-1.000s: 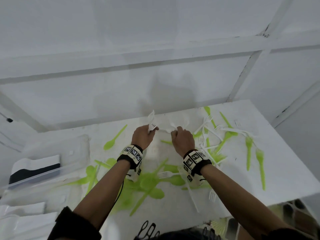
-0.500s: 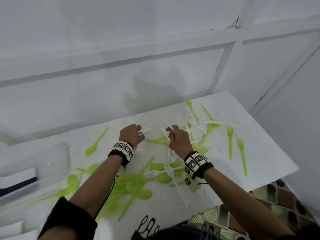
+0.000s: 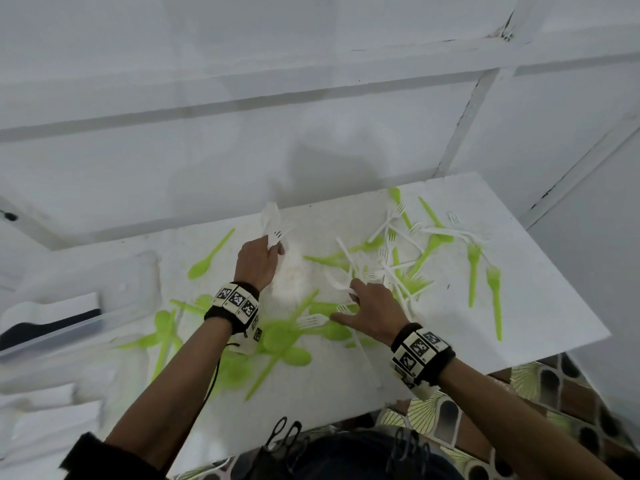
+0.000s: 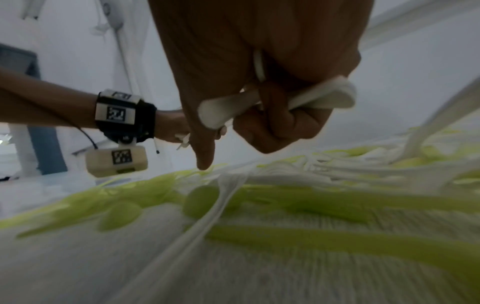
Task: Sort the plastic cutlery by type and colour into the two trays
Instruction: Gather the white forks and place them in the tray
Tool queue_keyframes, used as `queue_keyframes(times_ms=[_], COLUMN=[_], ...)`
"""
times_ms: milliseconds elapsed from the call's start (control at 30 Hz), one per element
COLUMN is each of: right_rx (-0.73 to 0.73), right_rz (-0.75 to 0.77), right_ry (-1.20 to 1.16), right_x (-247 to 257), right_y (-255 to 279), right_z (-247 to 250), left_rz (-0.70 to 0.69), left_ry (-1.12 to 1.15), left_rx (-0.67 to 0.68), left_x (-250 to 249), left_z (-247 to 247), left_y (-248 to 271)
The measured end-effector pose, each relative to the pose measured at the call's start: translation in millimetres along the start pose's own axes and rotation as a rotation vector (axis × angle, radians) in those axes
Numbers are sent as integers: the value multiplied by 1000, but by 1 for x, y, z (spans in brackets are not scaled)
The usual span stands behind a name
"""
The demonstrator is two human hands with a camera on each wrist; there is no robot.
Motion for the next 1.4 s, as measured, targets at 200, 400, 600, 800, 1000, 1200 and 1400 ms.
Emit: queue_keyframes(times_ms=[200,400,600,800,1000,1200,1400], right_rx=[117,55,-157,-378,-246,-123,-186], right_rz=[-46,66,21,-78,-158,-142,-149], right_ry=[70,26,-154,-357,-489,-694,-801], right_x=[-1,16,27,33,33,30,37], right_y=[15,8,-16,-33,-30,-21,-24], right_z=[-14,-17,-4,43,56,42,36], left_rz=[-16,-83,-71,-137,-165,-142,-129], left_ry=[141,220,69,-208,-298,-265,88], left_rx=[32,135,92,330,312,213,82], left_x=[-4,-6,-5,-13,-19,-22,-18], left_z=[5,-8,-20,-30,-38,-33,-12], left_y=[32,65,84,87,91,94,89])
Point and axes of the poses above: each hand's wrist, its own y-axis away from the middle knuckle, its own z-axis out of the back of the hand, x = y × z, the point moved 1 cm from there along -y, towards the middle knuckle, and after that the axes turned 8 degrees about -y, right-handed, at the moved point
